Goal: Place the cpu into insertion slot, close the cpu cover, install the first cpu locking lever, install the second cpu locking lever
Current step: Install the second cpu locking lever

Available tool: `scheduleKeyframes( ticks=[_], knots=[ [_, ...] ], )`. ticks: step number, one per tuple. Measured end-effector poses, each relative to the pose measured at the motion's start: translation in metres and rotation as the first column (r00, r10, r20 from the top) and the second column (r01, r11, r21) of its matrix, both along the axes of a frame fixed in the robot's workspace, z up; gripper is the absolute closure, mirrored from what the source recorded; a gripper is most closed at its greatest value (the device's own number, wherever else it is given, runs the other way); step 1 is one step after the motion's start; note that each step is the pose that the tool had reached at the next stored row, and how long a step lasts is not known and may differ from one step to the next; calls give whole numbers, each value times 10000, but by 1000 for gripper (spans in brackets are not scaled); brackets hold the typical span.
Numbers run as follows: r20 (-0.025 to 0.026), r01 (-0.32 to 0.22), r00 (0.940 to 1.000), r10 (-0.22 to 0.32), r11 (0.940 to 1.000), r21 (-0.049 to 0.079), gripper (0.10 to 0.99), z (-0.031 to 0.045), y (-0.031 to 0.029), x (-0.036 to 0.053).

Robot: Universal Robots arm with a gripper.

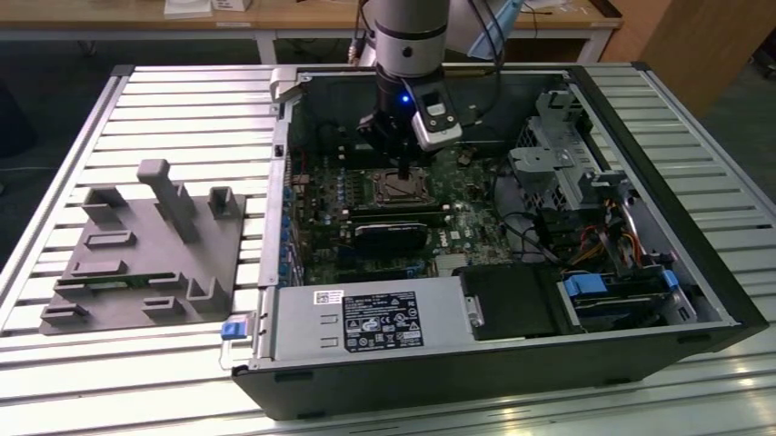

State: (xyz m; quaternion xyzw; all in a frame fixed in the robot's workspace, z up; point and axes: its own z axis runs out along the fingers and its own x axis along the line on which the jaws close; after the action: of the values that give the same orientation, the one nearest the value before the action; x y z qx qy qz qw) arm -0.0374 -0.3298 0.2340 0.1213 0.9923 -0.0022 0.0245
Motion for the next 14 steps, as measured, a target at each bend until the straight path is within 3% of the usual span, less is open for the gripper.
scheduleKeyframes(
  ticks=[14],
  knots=[
    [0,2,10000,-2,10000,-3,980,1,-89,0]
  ],
)
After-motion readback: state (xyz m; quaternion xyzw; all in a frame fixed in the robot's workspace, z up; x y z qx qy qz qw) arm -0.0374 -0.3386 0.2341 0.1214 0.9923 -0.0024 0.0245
